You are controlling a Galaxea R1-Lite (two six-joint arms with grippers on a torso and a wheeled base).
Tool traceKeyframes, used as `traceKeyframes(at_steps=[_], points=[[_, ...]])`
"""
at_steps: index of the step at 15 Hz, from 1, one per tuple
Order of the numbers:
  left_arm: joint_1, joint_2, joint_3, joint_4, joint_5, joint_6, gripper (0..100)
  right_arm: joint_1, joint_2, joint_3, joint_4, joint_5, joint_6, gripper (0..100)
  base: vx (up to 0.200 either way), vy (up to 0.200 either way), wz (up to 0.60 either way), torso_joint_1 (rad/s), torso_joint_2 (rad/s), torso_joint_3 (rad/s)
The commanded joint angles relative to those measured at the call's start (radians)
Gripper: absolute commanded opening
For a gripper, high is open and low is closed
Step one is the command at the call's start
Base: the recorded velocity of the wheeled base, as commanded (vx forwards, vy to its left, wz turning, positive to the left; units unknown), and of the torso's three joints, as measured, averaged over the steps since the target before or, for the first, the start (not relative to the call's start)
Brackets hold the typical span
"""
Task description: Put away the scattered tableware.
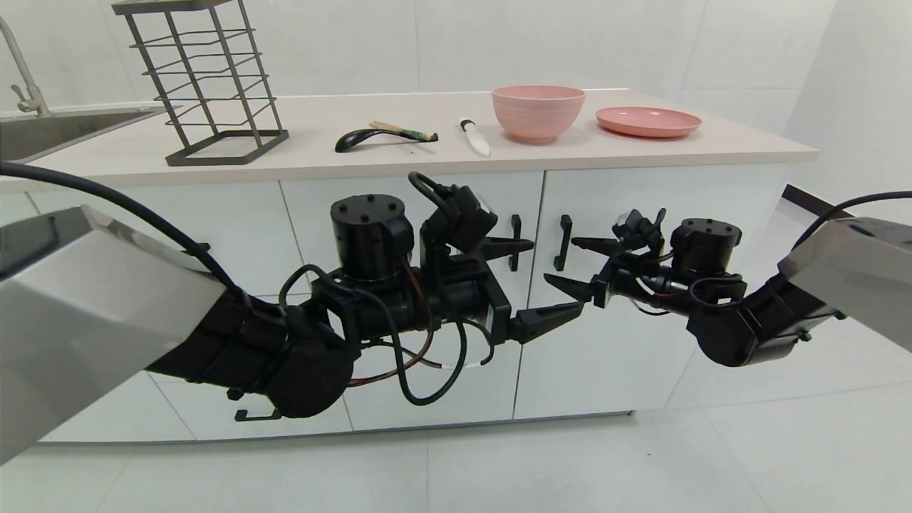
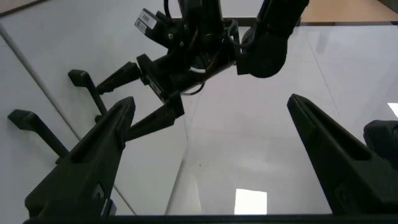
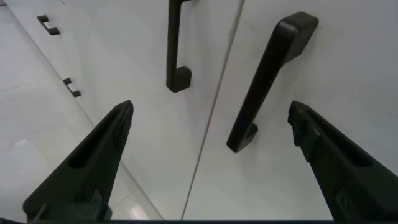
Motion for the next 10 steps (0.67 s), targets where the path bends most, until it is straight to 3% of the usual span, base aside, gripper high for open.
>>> traceKeyframes(at_steps=[1, 4, 10], points=[[0.001, 0.036, -0.02, -0.004, 0.003, 0.001, 100, 0.001, 0.031, -0.035, -0.002, 0.011, -0.001, 100, 0.0, 0.0, 0.0, 0.0, 0.0, 0.0], [-0.001, 0.038, -0.02, -0.009, 0.053, 0.001, 100, 0.012, 0.053, -0.063, -0.027, 0.029, -0.001, 100, 0.0, 0.0, 0.0, 0.0, 0.0, 0.0], [0.002, 0.046, -0.023, -0.01, 0.061, 0.001, 100, 0.022, 0.062, -0.066, -0.03, 0.092, 0.001, 100, 0.0, 0.0, 0.0, 0.0, 0.0, 0.0]])
